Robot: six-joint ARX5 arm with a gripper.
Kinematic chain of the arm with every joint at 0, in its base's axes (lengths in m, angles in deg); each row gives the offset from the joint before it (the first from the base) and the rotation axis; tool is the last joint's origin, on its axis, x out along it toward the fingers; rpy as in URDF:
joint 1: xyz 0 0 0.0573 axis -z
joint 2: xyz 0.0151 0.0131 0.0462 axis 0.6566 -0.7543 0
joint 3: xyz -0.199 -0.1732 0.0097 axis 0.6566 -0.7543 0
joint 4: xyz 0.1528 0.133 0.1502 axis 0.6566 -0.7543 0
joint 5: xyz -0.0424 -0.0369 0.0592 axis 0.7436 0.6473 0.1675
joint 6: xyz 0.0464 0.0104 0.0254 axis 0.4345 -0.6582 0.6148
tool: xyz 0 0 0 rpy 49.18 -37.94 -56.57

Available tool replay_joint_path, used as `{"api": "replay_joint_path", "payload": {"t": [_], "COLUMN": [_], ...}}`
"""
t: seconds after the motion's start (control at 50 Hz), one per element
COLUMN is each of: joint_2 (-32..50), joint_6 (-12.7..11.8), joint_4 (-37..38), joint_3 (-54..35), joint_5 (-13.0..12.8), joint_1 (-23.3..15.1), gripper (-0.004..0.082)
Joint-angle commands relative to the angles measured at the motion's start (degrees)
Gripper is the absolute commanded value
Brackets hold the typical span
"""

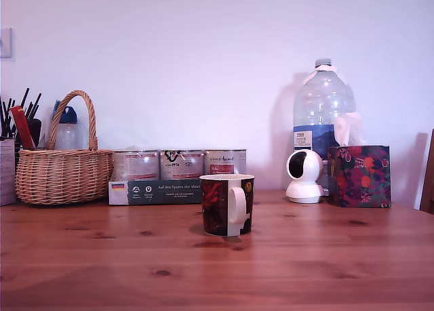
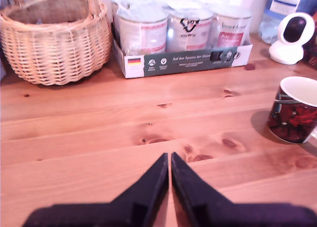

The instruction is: Pick up the coffee capsules from the table one by one and drop them inside the nearest coffee cup

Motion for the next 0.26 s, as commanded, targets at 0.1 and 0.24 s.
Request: {"api": "replay_joint_path", "payload": {"t": [0.1,0.24], "joint_2": [7.10,12.81], "joint_6": [-0.37,-0.37], "joint_4": [-4.20,-8.17], "joint_3": [-1.62,-1.62], "joint_5": [-1.62,-2.86], "joint_1": [-0.20,-0.20], "gripper": [-0.0024,-0.0024]}}
